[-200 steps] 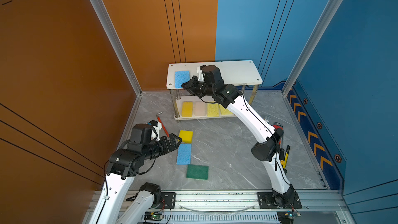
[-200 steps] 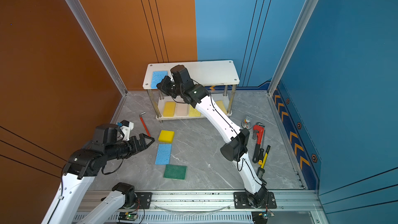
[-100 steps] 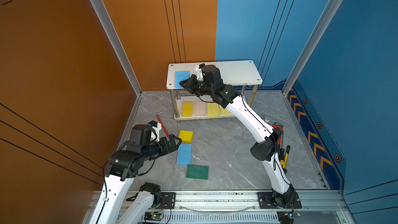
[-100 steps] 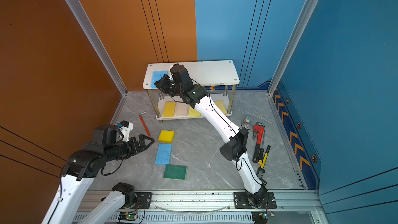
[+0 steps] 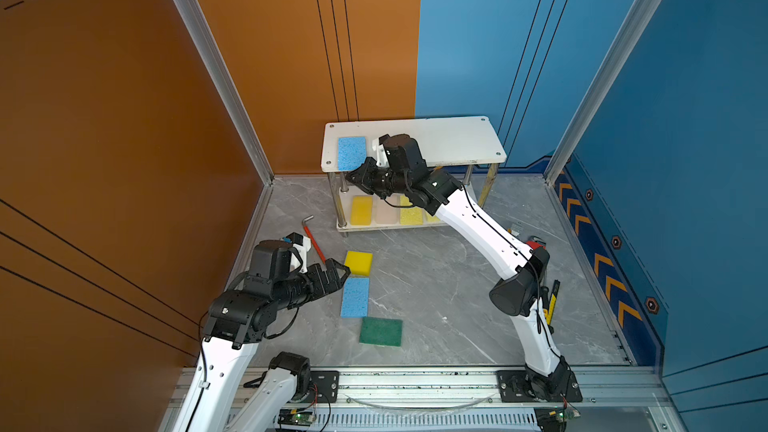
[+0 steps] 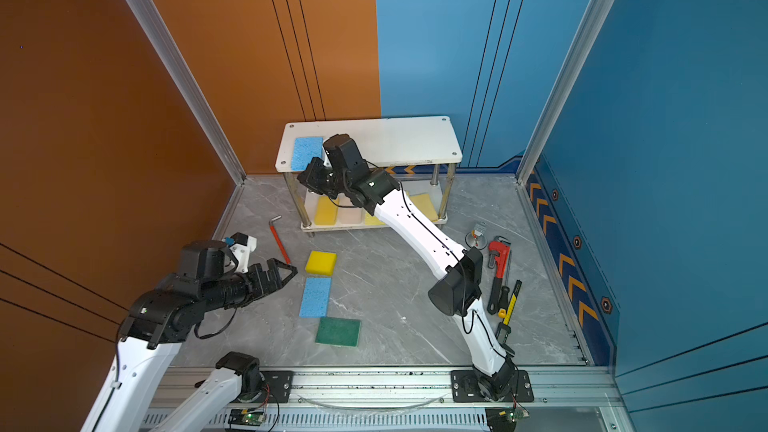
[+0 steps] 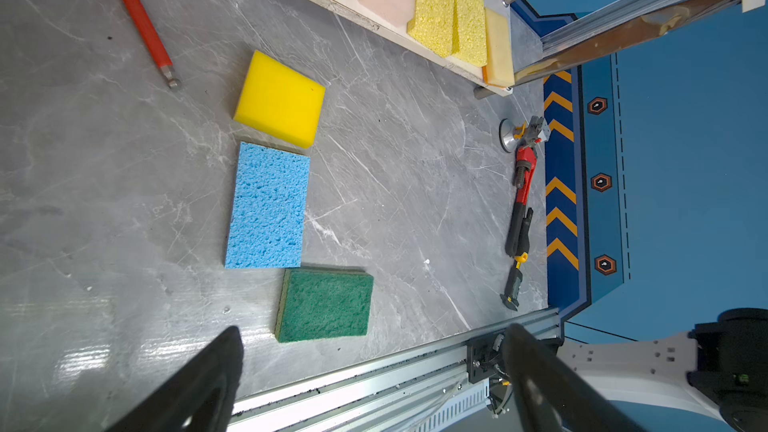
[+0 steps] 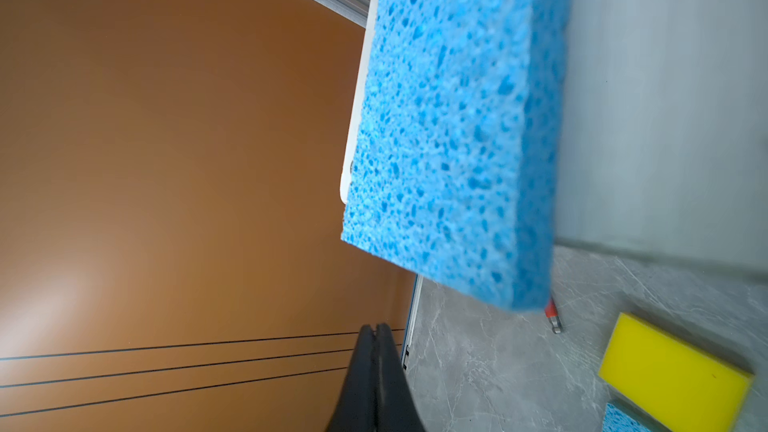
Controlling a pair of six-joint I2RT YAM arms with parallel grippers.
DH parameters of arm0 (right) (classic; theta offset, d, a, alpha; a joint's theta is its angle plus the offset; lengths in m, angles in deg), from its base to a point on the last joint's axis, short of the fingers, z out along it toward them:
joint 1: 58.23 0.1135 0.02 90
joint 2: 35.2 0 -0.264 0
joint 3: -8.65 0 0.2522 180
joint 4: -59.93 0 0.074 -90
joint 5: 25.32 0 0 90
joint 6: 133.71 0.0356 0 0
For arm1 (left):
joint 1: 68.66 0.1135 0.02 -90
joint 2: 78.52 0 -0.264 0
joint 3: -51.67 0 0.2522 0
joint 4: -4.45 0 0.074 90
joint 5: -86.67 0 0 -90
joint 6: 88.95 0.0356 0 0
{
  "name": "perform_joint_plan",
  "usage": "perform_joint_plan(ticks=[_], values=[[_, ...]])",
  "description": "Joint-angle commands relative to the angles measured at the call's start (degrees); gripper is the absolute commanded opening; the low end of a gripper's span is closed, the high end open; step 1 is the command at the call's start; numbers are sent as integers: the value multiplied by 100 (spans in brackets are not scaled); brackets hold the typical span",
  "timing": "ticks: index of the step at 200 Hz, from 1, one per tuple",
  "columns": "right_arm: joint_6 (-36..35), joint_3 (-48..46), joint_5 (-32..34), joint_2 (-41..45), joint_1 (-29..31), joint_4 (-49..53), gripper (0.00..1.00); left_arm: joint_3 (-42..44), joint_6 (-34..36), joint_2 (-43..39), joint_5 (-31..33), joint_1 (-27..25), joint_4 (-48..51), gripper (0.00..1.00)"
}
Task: Place and organize the cleaning sponges onto the shelf
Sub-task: 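Release the blue sponge and withdraw the right gripper from the shelf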
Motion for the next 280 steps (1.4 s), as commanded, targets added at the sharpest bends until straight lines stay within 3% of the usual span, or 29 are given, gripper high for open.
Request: perform_joint_plan(ticks=[1,168,203,223,250,280], values=[[-15,485,5,-229,-72,64,0,35,32,-38,96,70,135,98],[314,766,-42,-642,-264,-537,0,1,162,-21,159,4,156,98],[81,743,-133,-414,-195,-519,0,-72,194,-5,165,-41,156,98],[-367,638,-125,-20,6,35,0,-137,196,29,181,-77,158,98],[-1209,-611,277,1229,354,911,0,-78,76,39,213,-57,145,98],[-1193,-3081,634,3071,221,901,28,198,-280,69,252,67,127,98]])
